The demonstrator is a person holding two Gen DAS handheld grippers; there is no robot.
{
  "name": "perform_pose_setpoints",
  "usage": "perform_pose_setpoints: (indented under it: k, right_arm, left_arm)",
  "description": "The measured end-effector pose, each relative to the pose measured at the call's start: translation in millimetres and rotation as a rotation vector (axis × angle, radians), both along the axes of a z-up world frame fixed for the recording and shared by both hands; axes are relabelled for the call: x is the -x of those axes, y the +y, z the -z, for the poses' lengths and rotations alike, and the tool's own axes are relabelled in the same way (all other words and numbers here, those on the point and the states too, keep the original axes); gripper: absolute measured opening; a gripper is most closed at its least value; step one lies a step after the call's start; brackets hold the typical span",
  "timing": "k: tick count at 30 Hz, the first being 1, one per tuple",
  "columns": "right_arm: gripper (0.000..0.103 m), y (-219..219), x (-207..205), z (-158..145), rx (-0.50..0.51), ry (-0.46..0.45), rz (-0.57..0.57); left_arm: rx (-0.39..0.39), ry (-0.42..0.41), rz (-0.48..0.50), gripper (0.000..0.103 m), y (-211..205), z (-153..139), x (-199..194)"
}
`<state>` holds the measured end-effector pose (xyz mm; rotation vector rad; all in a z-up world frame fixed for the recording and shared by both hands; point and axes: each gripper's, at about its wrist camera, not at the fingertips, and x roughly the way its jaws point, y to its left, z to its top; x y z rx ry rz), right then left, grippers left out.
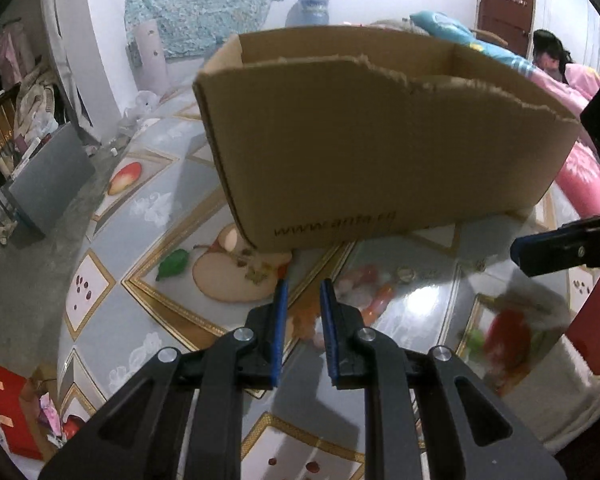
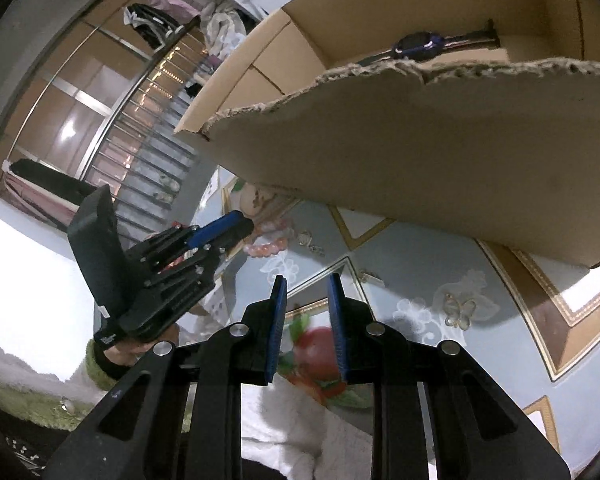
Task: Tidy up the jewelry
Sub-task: 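Withdraw the right tool from the box back over the table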
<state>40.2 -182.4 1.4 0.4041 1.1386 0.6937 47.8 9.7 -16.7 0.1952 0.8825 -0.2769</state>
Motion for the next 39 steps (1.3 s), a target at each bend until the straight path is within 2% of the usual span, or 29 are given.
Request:
perform_pose_setpoints:
  k: [4, 11, 17, 23, 28, 33, 39]
  right_arm:
    - [0.023, -4, 4, 5, -0.001, 0.009, -0.008]
    - [0.023, -3, 4, 2, -0.001, -0.004, -0.020]
    - [0.023, 0, 4, -9, 0.005, -0.072, -0.015]
    - [0.023, 2, 0, -9, -0.003, -0.083, -0.011]
    - [0.023, -2, 1, -6, 0.000, -0.078, -0.007]
    - [0.023, 2, 0, -6, 0.004, -0.074, -0.008]
    - [0.023, 4, -1, -7, 0.003, -0.077, -0.001]
  left_arm:
    - [-0.003, 0.018, -0.019, 0.023, 4, 4, -1]
    - [0.027, 0.016, -0.065, 0.023, 13, 1, -10]
    - [0.072, 0.020, -0.094, 0.023, 25, -2, -18]
    - [0.073, 0.051, -0.060, 0.023, 25, 8, -29]
    - [0.045, 0.029, -0.012, 0.023, 25, 10, -34]
    - [0.017, 0.007, 0.031, 0.012, 19, 11, -32]
    - [0.010, -0.013, 0.032, 0.012, 16, 10, -31]
